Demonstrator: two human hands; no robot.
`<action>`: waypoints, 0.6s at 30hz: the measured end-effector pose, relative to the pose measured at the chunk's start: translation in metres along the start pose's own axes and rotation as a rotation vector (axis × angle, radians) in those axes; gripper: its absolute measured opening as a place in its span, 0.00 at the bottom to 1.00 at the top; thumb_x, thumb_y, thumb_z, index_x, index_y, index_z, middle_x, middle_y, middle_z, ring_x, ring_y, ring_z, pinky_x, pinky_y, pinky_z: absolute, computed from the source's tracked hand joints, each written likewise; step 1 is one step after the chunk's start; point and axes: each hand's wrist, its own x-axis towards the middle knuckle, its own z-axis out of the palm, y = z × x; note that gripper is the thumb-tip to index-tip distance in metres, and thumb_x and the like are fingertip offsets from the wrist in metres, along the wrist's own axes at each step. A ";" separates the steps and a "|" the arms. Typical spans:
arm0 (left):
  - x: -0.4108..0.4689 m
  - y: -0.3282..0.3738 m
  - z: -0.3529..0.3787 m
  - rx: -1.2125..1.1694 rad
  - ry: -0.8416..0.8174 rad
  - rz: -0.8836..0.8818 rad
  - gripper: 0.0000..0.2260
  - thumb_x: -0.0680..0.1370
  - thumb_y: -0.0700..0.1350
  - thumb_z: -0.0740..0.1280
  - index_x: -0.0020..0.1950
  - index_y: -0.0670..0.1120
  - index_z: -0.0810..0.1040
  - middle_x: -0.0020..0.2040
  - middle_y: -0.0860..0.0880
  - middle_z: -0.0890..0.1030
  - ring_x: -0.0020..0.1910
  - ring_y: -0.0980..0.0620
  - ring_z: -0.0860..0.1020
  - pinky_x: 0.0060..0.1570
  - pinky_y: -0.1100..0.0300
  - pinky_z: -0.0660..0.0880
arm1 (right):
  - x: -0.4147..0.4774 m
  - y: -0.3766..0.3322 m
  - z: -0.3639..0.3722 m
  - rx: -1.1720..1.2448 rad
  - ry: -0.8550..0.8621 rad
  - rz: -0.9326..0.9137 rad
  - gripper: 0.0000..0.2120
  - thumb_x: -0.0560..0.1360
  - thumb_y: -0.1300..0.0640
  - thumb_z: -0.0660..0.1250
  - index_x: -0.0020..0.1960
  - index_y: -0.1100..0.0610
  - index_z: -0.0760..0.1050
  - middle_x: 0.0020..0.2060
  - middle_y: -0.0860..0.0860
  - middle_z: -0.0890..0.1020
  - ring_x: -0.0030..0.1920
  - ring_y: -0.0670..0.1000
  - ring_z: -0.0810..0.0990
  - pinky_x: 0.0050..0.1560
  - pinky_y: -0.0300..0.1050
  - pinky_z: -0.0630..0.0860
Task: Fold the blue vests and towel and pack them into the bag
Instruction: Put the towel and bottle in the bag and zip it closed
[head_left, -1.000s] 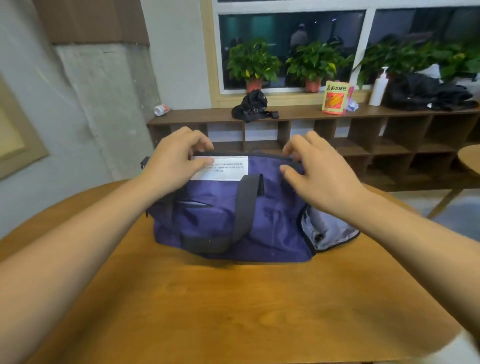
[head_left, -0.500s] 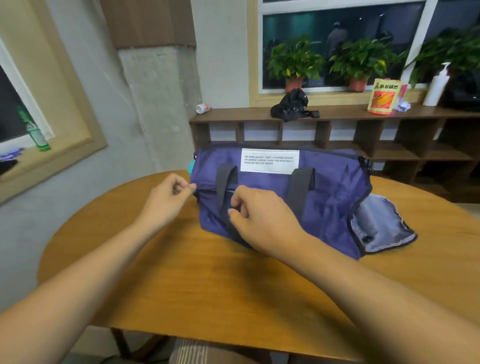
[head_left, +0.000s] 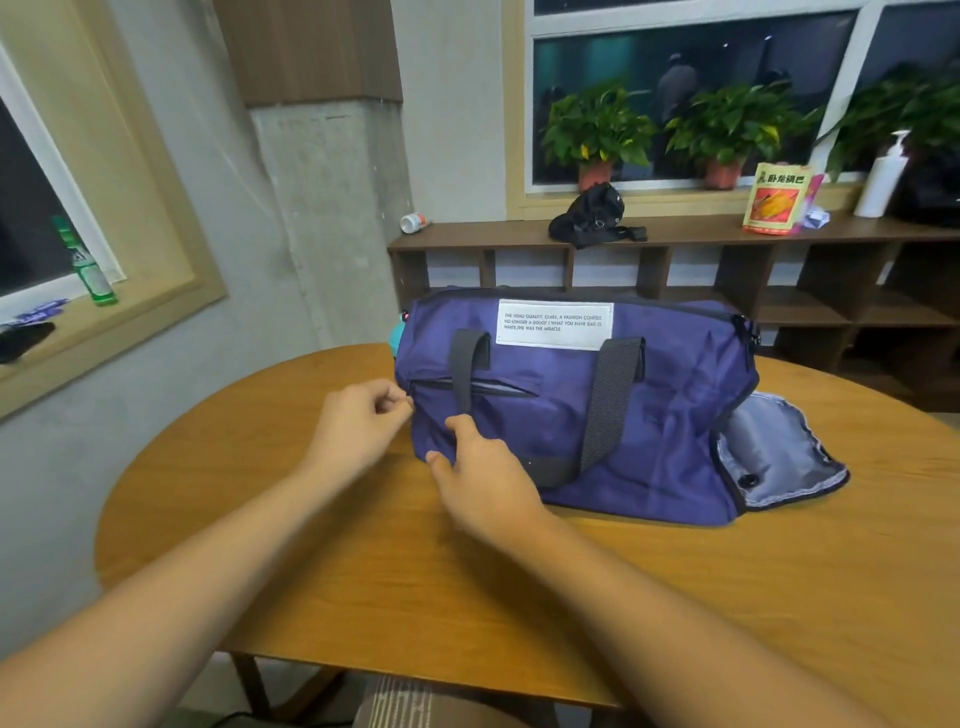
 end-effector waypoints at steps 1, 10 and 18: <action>-0.001 0.001 -0.002 0.010 0.024 0.024 0.06 0.77 0.46 0.75 0.42 0.52 0.81 0.38 0.54 0.83 0.39 0.57 0.79 0.41 0.57 0.75 | -0.003 0.004 -0.001 -0.093 0.051 -0.050 0.18 0.85 0.44 0.59 0.72 0.50 0.66 0.54 0.56 0.85 0.53 0.64 0.84 0.49 0.56 0.80; -0.003 0.036 -0.006 0.359 -0.121 0.661 0.26 0.76 0.43 0.74 0.72 0.58 0.74 0.55 0.55 0.71 0.48 0.53 0.75 0.47 0.55 0.75 | -0.039 0.026 -0.042 -0.658 0.254 -0.395 0.14 0.77 0.49 0.70 0.58 0.54 0.72 0.28 0.52 0.79 0.26 0.61 0.75 0.26 0.46 0.50; 0.014 0.048 -0.007 0.669 -0.090 0.988 0.10 0.72 0.39 0.73 0.49 0.50 0.81 0.46 0.51 0.68 0.41 0.47 0.67 0.38 0.51 0.65 | -0.045 0.068 -0.094 -0.973 0.095 -0.367 0.26 0.43 0.65 0.82 0.33 0.55 0.70 0.18 0.49 0.68 0.15 0.55 0.64 0.31 0.40 0.39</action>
